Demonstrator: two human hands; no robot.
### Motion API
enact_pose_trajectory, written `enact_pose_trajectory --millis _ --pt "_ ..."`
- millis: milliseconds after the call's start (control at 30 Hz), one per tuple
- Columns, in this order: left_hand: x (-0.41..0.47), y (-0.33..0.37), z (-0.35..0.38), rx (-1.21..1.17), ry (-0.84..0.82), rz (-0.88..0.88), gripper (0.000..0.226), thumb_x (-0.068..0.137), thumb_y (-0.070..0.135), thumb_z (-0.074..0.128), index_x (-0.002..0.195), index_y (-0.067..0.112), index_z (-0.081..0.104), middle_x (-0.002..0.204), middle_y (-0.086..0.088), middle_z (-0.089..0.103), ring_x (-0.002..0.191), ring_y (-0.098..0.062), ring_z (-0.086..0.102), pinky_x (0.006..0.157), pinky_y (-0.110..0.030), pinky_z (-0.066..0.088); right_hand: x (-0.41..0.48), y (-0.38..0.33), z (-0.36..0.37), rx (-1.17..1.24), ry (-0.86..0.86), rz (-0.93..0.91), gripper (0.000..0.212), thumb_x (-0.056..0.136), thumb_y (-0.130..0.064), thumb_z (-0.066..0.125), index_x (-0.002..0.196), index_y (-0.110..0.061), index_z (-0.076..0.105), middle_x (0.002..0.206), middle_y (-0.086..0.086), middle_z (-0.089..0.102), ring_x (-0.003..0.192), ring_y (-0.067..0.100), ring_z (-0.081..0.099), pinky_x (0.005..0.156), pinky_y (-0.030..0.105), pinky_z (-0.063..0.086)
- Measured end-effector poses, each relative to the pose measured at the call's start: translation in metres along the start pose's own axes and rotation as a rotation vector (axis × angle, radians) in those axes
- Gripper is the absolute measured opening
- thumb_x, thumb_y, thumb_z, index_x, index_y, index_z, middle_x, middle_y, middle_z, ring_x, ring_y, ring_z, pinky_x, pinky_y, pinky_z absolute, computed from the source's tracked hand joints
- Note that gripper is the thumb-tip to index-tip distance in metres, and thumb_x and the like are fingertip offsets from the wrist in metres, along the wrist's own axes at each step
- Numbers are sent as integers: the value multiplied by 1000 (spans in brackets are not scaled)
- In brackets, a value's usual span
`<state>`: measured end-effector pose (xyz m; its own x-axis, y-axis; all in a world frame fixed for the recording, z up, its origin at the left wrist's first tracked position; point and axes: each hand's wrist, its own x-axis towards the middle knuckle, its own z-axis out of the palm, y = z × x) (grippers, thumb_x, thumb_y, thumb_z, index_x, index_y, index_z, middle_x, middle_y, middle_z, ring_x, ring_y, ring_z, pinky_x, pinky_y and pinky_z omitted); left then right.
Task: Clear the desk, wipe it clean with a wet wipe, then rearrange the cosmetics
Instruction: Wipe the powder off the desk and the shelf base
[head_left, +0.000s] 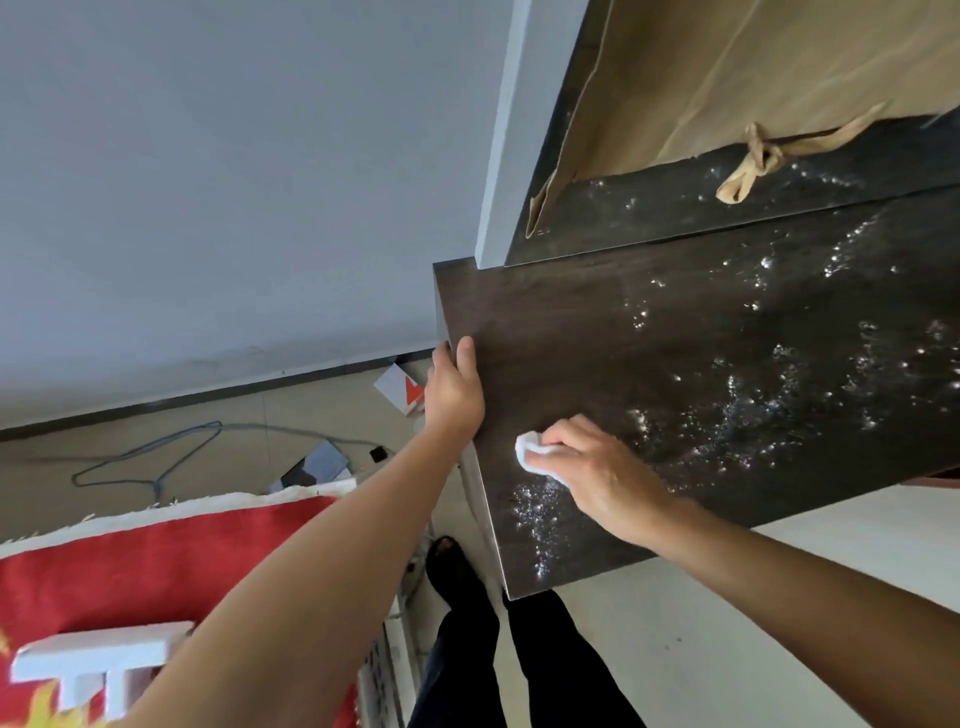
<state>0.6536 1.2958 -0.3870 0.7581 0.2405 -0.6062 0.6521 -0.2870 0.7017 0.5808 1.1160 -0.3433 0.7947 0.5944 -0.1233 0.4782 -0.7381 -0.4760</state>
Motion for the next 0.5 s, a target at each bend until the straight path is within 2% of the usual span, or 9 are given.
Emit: enact_pose_trajectory --millis 100,167,267,333,400,500 --pt "-12 -15 10 -3 106 78 61 97 55 18 139 17 39 137 -8 51 126 -28 46 105 -47 38 -16 5 -5 53 -25 -29 48 72 15 63 101 -23 65 92 -2 56 79 19 47 64 28 47" --pt "-8 -15 12 33 145 108 59 98 54 17 135 17 43 131 -8 55 120 -28 50 100 -45 41 10 19 -12 16 74 59 41 70 15 66 92 -20 68 92 -2 57 76 21 49 60 28 45" --pt "-6 -16 11 73 151 147 53 100 49 19 129 15 47 124 -11 58 116 -30 51 95 -41 40 36 17 -9 -31 202 185 36 74 12 62 90 -20 67 87 -2 55 77 22 48 58 30 46" --pt "-8 -17 10 94 138 162 52 100 47 19 126 13 48 123 -13 57 115 -32 49 92 -40 38 8 5 5 -10 150 69 28 85 4 56 93 -21 64 88 -10 50 78 17 42 63 29 45" --pt "-9 -16 8 105 118 167 53 100 48 18 125 11 47 122 -13 57 116 -32 48 89 -37 36 -40 -9 18 35 53 -70 23 94 -6 49 103 -20 65 98 -12 55 84 16 45 75 29 46" --pt "-10 -12 6 131 98 172 53 100 49 18 122 10 46 121 -13 57 115 -32 49 86 -37 36 -59 -5 18 11 -5 -115 30 87 -2 55 104 -24 67 98 -8 62 90 18 50 80 33 44"
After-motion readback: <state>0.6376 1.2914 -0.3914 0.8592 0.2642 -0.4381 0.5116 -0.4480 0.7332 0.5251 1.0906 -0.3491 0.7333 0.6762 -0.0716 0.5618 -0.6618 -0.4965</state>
